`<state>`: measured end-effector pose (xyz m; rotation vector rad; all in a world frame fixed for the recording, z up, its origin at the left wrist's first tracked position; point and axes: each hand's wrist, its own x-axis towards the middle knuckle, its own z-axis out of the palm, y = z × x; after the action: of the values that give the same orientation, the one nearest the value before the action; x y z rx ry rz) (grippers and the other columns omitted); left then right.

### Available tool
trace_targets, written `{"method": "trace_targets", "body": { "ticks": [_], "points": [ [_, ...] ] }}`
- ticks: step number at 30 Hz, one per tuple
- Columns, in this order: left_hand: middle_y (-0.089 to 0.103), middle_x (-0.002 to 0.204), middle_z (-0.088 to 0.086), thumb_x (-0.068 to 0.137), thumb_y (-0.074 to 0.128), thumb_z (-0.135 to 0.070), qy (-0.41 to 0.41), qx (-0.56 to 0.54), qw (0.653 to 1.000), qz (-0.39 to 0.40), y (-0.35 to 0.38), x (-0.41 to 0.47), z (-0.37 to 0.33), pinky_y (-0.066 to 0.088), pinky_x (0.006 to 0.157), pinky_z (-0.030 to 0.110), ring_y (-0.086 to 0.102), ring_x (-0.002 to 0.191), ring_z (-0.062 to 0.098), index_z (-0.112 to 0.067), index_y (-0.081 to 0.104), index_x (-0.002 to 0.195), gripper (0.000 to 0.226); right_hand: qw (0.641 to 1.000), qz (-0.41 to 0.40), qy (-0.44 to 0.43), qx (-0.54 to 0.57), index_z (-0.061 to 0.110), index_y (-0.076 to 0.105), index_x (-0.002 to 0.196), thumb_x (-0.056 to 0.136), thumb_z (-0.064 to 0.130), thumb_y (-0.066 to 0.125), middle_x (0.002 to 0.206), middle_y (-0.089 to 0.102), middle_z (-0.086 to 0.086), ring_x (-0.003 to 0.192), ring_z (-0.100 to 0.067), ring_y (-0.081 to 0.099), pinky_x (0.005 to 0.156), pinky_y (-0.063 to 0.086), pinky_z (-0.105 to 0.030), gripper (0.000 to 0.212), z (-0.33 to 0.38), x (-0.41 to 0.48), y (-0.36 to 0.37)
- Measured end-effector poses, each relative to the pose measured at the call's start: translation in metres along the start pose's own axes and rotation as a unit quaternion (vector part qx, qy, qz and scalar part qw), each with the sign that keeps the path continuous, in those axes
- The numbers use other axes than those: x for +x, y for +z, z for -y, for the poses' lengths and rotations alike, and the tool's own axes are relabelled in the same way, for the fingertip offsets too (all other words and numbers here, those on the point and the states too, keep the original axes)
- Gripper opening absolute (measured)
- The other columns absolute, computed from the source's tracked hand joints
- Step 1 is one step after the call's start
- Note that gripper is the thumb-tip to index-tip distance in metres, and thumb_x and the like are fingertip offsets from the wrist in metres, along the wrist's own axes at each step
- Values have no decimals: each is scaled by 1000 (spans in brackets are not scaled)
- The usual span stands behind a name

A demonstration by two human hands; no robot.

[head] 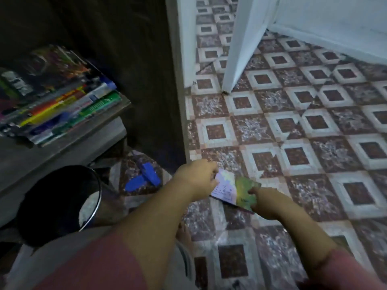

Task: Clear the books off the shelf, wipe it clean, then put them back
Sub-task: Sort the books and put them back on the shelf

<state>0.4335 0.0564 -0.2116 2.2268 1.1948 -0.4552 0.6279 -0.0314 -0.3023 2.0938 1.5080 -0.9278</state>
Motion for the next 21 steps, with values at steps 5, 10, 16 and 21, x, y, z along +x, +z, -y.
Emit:
{"method": "trace_targets", "body": {
  "ticks": [5, 10, 16, 21],
  "points": [
    [58, 124, 4, 94, 56, -37, -58, 13, 997, 46, 19, 25, 34, 51, 84, 35, 57, 103, 25, -24, 58, 122, 30, 999, 31, -13, -37, 16, 47, 133, 92, 25, 57, 133, 49, -10, 121, -31, 51, 93, 47, -41, 43, 6, 74, 71],
    [60, 120, 0, 95, 55, -38, -59, 15, 996, 65, 35, 44, 47, 52, 89, 40, 57, 100, 21, -25, 56, 125, 33, 996, -45, -15, -69, 19, 21, 148, 92, 27, 58, 149, 24, -14, 134, -35, 31, 101, 39, -44, 68, 3, 134, 116],
    [59, 116, -1, 95, 56, -36, -73, 14, 993, 97, 54, 54, 59, 53, 87, 40, 57, 98, 17, -23, 57, 122, 29, 989, -95, 11, -112, 23, -15, 153, 97, 35, 49, 159, -4, -25, 145, -45, 5, 115, 17, -53, 85, 4, 175, 130],
    [59, 118, -3, 94, 57, -37, -86, 7, 991, 105, 57, 55, 67, 52, 87, 37, 57, 100, 15, -25, 56, 125, 33, 977, -122, 6, -172, 27, -19, 151, 90, 47, 60, 157, 2, -26, 142, -47, 15, 106, 36, -50, 102, -2, 189, 131]
  ]
}}
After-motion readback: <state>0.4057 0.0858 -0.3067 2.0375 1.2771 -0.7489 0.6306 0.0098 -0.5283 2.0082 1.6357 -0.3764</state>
